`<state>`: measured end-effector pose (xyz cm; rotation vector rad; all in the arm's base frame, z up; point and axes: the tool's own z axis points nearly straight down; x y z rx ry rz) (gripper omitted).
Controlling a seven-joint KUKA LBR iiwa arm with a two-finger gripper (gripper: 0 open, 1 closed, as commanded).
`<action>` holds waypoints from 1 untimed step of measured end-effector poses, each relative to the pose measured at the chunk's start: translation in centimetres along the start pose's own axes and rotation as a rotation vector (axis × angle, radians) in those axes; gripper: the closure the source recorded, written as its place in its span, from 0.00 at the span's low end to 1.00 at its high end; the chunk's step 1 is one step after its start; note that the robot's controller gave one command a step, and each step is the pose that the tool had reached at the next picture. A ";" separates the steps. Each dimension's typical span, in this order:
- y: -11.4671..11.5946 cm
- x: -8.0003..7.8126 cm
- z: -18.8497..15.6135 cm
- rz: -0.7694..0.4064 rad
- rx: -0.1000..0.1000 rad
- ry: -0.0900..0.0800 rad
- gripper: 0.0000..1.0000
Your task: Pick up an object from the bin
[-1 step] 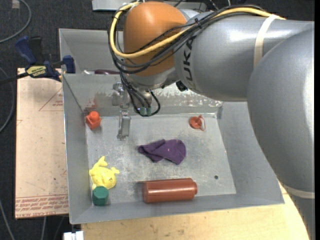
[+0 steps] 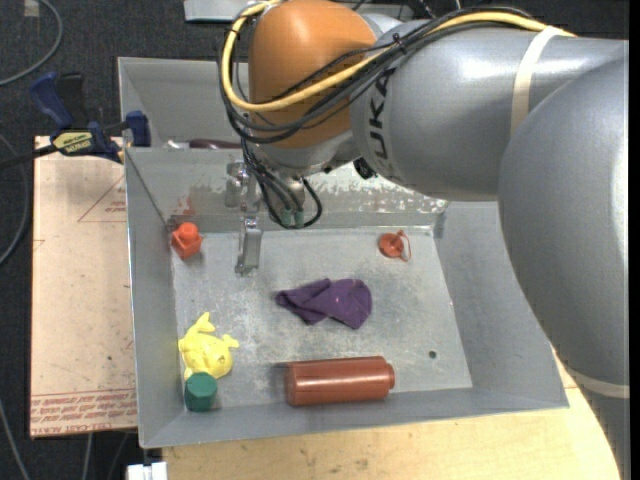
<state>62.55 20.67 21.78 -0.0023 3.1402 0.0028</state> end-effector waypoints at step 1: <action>-1.2 0.6 -0.2 -0.055 -0.001 0.001 0.00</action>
Offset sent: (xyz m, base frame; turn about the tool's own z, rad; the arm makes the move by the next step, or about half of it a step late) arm 0.0226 -0.0951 0.0335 -0.1790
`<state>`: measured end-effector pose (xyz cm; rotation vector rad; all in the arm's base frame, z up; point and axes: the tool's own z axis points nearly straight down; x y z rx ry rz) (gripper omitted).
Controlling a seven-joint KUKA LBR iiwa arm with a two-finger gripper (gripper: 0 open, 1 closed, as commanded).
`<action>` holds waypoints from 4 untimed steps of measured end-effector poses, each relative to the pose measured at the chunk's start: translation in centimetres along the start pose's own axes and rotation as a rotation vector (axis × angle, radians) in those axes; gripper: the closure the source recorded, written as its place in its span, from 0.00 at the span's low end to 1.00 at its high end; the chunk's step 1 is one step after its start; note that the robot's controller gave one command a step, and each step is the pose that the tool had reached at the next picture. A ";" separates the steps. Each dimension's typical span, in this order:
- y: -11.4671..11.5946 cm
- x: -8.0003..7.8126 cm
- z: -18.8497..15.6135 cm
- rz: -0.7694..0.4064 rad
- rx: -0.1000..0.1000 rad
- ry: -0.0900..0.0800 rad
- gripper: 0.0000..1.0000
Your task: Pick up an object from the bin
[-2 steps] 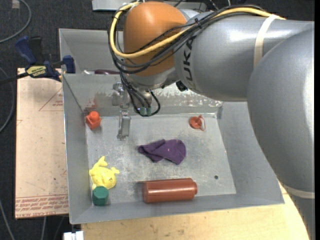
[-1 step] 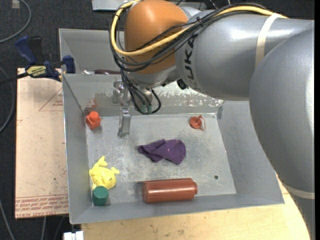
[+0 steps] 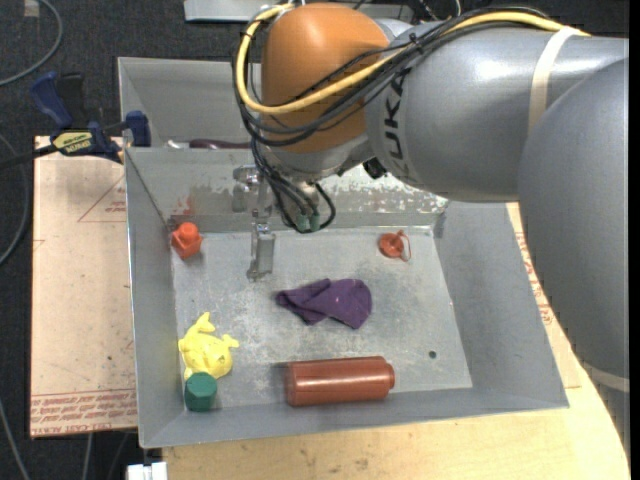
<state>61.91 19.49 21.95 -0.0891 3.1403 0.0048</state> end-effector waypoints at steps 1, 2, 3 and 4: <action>-6.0 -1.4 -2.2 -0.105 0.000 -0.002 0.00; -9.1 -1.2 -0.5 -0.122 0.003 -0.008 0.00; -11.0 3.0 0.6 -0.138 -0.001 -0.001 0.00; -11.3 3.9 4.5 -0.136 0.002 -0.015 0.00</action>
Offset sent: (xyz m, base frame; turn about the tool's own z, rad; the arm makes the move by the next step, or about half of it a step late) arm 0.0063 -0.0940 -0.0223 -0.1398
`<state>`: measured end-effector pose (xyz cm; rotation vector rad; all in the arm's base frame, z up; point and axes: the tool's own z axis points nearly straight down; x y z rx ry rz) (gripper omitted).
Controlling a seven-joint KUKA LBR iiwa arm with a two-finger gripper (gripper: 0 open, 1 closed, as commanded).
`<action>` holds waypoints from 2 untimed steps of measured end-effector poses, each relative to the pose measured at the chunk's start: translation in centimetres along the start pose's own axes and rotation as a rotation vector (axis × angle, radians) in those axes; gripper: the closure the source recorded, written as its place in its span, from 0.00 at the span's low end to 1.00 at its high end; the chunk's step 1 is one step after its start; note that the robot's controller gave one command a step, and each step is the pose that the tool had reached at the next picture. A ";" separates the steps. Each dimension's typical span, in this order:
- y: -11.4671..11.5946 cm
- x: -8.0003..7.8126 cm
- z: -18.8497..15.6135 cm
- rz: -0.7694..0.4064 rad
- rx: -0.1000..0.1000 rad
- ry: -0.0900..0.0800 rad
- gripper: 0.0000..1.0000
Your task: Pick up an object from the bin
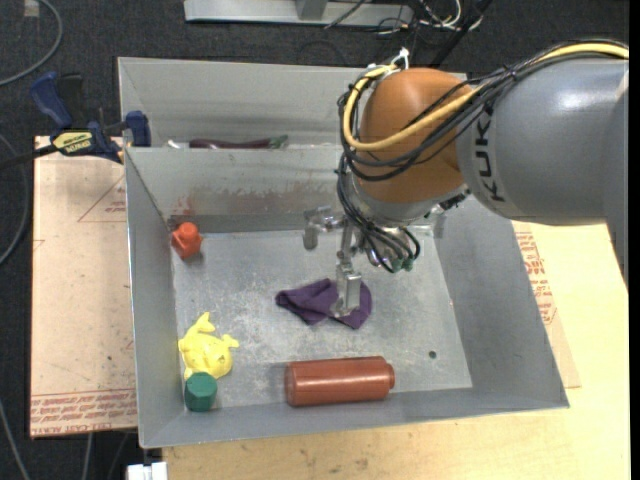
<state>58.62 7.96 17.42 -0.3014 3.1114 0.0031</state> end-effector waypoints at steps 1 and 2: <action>-0.2 0.9 4.3 -0.097 -0.004 0.010 0.00; -3.6 0.7 10.4 -0.161 -0.002 -0.002 1.00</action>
Offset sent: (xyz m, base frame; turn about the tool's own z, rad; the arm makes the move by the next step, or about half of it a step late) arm 0.0014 -0.0365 -0.1042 -0.1649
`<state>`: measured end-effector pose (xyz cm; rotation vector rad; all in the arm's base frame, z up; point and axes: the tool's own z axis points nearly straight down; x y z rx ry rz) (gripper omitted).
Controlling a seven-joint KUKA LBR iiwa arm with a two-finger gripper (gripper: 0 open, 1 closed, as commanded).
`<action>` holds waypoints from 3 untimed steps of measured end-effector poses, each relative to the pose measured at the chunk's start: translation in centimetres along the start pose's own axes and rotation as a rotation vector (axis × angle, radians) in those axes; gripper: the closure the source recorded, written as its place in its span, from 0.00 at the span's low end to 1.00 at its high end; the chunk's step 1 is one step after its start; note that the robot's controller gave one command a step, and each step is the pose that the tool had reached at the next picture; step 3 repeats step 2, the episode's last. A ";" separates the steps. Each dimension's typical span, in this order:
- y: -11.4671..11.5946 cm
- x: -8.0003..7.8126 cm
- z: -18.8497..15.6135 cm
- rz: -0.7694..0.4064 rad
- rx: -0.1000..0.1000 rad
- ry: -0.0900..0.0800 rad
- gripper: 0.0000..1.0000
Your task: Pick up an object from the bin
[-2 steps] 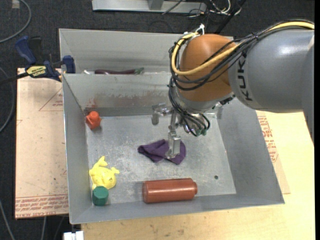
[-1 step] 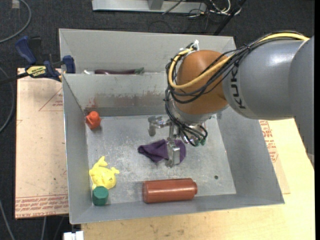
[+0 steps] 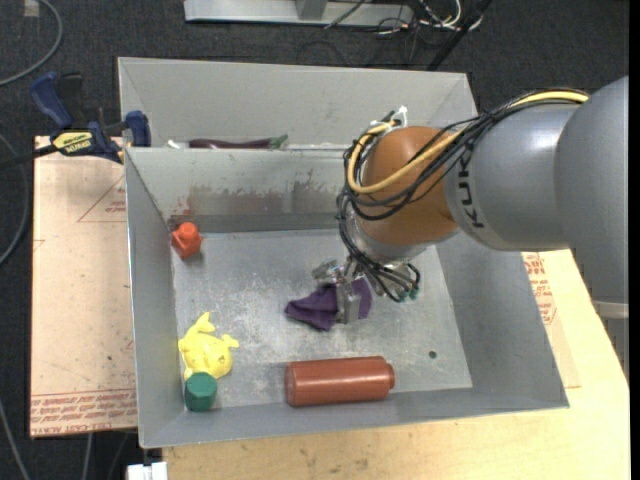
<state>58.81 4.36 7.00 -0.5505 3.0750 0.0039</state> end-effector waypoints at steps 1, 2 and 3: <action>0.0 0.0 0.0 0.000 0.000 0.000 1.00; 0.0 0.1 -0.3 0.002 -0.002 0.003 1.00; 0.0 0.1 -0.3 0.002 -0.002 0.003 1.00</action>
Offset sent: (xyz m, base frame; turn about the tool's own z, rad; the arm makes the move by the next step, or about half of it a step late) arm -0.0039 -0.0044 0.1346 0.0855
